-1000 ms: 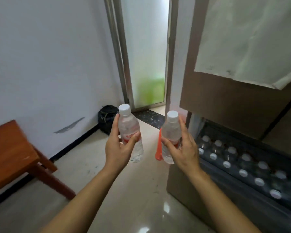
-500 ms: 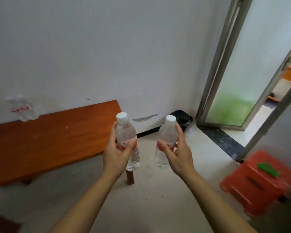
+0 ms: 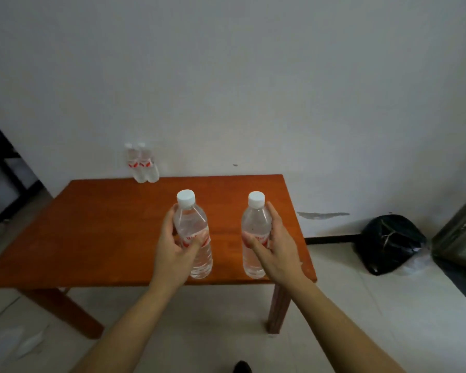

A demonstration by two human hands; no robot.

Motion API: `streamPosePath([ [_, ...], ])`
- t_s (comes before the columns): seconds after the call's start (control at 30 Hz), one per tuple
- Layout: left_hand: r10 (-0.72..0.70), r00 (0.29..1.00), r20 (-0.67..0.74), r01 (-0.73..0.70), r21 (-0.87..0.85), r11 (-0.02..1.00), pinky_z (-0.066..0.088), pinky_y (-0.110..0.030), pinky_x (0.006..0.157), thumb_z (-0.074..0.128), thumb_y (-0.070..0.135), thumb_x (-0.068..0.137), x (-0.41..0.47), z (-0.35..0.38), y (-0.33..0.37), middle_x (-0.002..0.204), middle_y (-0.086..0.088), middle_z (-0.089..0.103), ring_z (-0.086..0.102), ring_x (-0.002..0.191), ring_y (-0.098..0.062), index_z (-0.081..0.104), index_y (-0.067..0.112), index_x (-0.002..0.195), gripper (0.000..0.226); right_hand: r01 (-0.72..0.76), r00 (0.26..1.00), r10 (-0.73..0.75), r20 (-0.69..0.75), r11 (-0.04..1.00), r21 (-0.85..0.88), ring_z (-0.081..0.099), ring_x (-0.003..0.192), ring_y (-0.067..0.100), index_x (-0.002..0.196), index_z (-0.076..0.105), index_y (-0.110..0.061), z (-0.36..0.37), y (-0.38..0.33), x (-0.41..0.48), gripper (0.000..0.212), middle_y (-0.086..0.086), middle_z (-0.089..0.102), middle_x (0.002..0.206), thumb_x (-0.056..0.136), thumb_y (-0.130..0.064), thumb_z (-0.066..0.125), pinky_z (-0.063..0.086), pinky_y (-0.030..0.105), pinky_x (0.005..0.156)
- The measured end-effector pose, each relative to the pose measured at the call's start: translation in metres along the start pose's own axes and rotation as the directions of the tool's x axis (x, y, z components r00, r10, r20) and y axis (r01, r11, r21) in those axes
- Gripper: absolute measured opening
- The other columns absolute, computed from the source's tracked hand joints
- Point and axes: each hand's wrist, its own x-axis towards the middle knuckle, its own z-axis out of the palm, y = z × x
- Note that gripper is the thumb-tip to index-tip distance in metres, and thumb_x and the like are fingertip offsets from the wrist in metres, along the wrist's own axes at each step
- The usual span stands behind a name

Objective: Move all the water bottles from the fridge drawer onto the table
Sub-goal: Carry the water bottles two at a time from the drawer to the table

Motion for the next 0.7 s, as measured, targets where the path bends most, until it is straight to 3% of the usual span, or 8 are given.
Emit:
streamPosePath([
  [0.13,-0.015,1.000,-0.014,0.016,0.084,0.996,0.050,-0.046,0.102,0.081,0.028,0.078,0.089,-0.008,-0.019,0.139,0.016,0.053,0.053,0.128,-0.012,0.036,0.039,0.147,0.083,0.005,0.997,-0.008,0.072,0.999,0.041,0.044,0.138,0.013,0.144,0.000,-0.066,0.048,0.007,0.089,0.089,-0.015,0.040,0.154,0.076,-0.081,0.055,0.044,0.046,0.107],
  [0.2,-0.020,1.000,-0.020,0.022,0.124,0.992,0.051,-0.040,0.100,0.084,0.026,0.076,0.135,-0.013,-0.027,0.137,0.016,0.055,0.055,0.126,-0.010,0.037,0.040,0.145,0.085,0.004,0.993,-0.010,0.118,0.998,0.056,0.043,0.140,0.019,0.150,0.003,-0.057,0.067,0.009,0.135,0.096,-0.012,0.040,0.155,0.073,-0.085,0.053,0.045,0.050,0.108],
  [0.33,-0.013,0.999,-0.047,0.021,0.179,0.984,0.054,-0.030,0.091,0.085,0.023,0.075,0.208,-0.027,-0.046,0.125,0.017,0.062,0.062,0.114,-0.006,0.045,0.034,0.138,0.076,0.047,0.981,-0.051,0.189,0.999,0.026,0.042,0.141,0.020,0.159,0.008,-0.034,0.104,0.010,0.212,0.104,-0.005,0.041,0.156,0.077,-0.078,0.057,0.044,0.047,0.109],
  [0.47,-0.007,0.998,-0.067,0.023,0.241,0.970,0.049,-0.014,0.072,0.086,0.024,0.074,0.266,-0.043,-0.070,0.112,0.035,0.060,0.059,0.104,0.011,0.045,0.048,0.127,0.072,0.076,0.961,-0.074,0.265,0.997,0.001,0.046,0.137,0.015,0.156,0.023,-0.031,0.142,0.011,0.270,0.097,-0.008,0.044,0.153,0.079,-0.078,0.058,0.046,0.043,0.108],
  [0.53,-0.011,0.998,-0.068,0.029,0.269,0.963,0.045,-0.014,0.074,0.087,0.025,0.072,0.296,-0.050,-0.088,0.110,0.031,0.059,0.057,0.103,0.012,0.045,0.045,0.128,0.073,0.082,0.951,-0.070,0.301,0.996,-0.026,0.051,0.131,0.011,0.152,0.030,-0.033,0.163,0.016,0.296,0.090,-0.012,0.049,0.148,0.079,-0.076,0.061,0.050,0.041,0.103],
  [0.7,-0.002,1.000,-0.011,0.005,0.363,0.932,0.044,-0.024,0.089,0.089,0.028,0.068,0.375,-0.059,-0.142,0.124,0.006,0.051,0.050,0.111,-0.008,0.053,0.028,0.133,0.074,0.051,0.952,-0.007,0.306,0.989,-0.135,0.058,0.118,0.009,0.142,0.037,-0.037,0.216,0.032,0.345,0.082,-0.014,0.056,0.138,0.075,-0.074,0.066,0.052,0.026,0.089],
])
